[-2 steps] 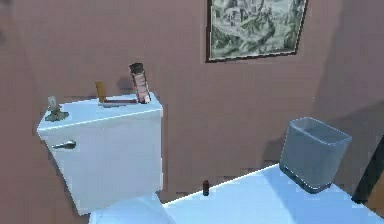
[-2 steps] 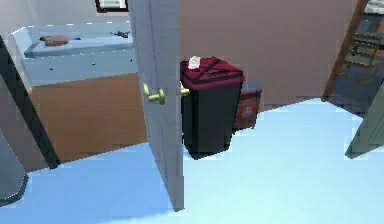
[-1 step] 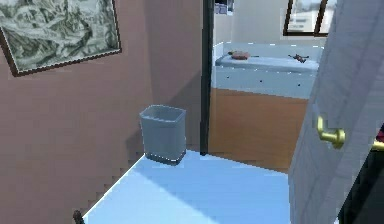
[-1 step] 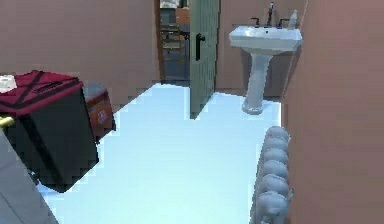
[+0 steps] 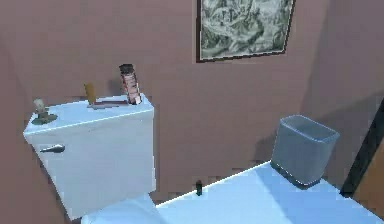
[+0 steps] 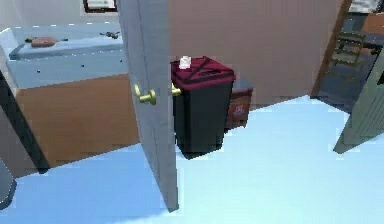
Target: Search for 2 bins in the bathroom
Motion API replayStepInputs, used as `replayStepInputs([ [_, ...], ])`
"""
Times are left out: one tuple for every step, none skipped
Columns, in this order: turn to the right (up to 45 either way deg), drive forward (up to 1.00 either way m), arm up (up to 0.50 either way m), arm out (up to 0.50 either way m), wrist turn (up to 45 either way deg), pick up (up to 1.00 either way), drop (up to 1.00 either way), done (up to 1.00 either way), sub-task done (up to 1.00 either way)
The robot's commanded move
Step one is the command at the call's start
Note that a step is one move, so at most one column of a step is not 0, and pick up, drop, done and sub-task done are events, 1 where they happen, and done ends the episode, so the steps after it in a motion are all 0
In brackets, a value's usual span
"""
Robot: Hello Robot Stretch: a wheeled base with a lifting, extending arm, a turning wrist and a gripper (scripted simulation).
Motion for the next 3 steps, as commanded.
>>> replayStepInputs([
  [-36.0,0.00,0.00,0.00,0.0,0.00,0.00,0.00,0.00],
  [27.0,0.00,0.00,0.00,0.0,0.00,0.00,0.00,0.00],
  [45.0,0.00,0.00,0.00,0.0,0.00,0.00,0.00,0.00],
])
